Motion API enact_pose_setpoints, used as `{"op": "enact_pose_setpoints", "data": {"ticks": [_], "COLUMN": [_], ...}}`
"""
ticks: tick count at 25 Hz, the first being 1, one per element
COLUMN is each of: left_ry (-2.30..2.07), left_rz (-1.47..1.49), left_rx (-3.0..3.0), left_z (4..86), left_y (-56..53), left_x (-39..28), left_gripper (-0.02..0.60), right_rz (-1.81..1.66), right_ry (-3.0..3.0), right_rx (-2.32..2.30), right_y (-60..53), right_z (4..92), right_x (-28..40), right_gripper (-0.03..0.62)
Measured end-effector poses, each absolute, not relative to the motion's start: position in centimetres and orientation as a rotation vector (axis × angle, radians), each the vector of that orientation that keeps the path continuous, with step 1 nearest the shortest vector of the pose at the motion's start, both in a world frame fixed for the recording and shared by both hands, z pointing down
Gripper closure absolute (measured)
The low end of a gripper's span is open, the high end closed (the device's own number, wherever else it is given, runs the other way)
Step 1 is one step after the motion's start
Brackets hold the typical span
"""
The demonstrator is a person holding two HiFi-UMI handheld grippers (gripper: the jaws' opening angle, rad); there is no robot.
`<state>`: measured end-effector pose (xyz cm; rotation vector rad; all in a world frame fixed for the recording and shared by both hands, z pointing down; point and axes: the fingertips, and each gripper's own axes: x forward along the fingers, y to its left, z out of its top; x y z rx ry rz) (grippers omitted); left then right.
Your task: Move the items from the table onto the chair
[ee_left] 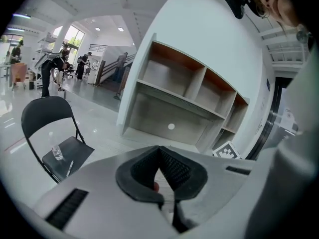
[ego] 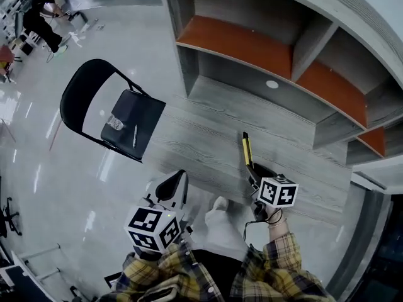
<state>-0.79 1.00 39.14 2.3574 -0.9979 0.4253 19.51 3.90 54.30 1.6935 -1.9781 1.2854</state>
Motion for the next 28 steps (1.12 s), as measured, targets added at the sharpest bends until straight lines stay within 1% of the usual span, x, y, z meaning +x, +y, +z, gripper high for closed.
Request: {"op": "enact_pose_setpoints", "data": {"ticks": [5, 11, 16, 19, 23, 28], "left_ry": [-1.002, -1.058, -1.075, -1.072, -1.063, -1.042], "left_rz": [0.378, 0.398, 0.451, 0.485, 0.523, 0.548], "left_rx": [2.339, 2.328, 2.314, 2.293, 2.245, 2.186], "left_z": [39.0, 40.2, 42.6, 45.1, 49.7, 57.0], "left_y": [-3.0, -10.9, -17.0, -19.9, -23.1, -25.6], "left_x": [-9.2, -21.0, -29.1, -32.4, -34.8, -35.3], "left_gripper": [0.578, 0.578, 0.578, 0.578, 0.578, 0.578], "right_rz": [1.187, 1.179, 1.216, 1.224, 1.303, 1.351], "right_ry": [-2.015, -2.059, -2.101, -2.098, -2.054, -1.915], "right_rx": [1.557, 1.461, 1.429, 1.427, 1.43, 1.494], "right_y": [-0.1, -8.4, -14.8, -18.2, -21.8, -25.1], "right_z": [53.5, 54.2, 55.0, 56.5, 61.0, 69.8], "right_x": [8.0, -6.6, -16.9, -21.6, -26.2, -27.8], "right_gripper": [0.468, 0.468, 0.468, 0.467, 0.468, 0.467]}}
